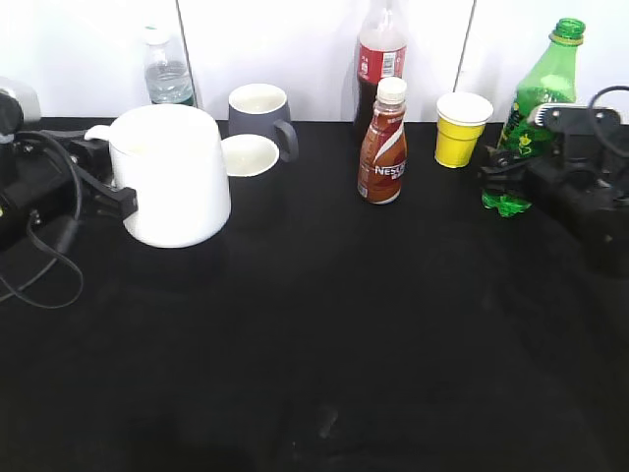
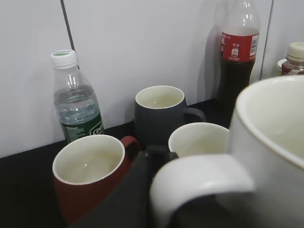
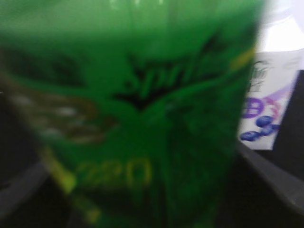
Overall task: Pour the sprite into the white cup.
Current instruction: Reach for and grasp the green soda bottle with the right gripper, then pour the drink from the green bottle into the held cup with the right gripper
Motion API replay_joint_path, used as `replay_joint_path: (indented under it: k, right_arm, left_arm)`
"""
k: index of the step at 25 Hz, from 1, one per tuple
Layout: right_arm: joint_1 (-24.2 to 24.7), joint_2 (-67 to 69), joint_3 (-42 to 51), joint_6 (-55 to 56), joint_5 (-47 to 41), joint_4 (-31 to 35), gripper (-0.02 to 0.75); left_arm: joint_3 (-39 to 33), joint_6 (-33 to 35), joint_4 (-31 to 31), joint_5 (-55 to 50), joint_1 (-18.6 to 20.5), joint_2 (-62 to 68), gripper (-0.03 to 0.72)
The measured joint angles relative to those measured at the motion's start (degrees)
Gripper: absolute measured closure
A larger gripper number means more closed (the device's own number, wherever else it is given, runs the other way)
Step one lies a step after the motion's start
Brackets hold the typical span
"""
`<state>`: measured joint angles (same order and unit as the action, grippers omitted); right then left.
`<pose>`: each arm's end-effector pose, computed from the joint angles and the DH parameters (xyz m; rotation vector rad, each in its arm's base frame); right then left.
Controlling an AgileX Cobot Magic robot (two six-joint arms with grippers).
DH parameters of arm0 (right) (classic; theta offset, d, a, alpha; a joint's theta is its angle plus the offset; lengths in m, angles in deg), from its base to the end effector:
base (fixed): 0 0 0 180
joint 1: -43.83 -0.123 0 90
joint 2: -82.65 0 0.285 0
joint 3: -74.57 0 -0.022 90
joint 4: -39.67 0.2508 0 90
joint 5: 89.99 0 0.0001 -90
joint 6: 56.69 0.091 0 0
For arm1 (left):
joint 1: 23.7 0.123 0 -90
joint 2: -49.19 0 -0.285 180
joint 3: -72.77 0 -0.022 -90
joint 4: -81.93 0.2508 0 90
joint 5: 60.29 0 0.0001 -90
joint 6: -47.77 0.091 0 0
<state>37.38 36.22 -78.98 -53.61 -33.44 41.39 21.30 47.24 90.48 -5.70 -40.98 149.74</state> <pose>0.3890 0.0417 0.0800 -0.0203 1.8072 0.1076 0.2629 -0.0933 0.1798 0.4114 1.6619 -0.2702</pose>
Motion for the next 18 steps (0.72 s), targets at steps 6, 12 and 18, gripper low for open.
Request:
replay_joint_path:
  k: [6,12,18]
  right_arm:
    - [0.00,3.76,-2.64,-1.68,3.14,-2.53,0.311]
    - [0.00,-7.52,6.24,-3.38,7.47,-8.88,0.318]
    - [-10.96,-23.08,7.68,-1.44,-4.43,-18.04,0.319]
  left_arm:
    - [0.00,0.00,0.04,0.00,0.00,0.00,0.633]
    - [0.00,0.00,0.98,0.00,0.00,0.00,0.633]
    - [0.00,-3.03,4.39,0.24,-0.05,0.00,0.634]
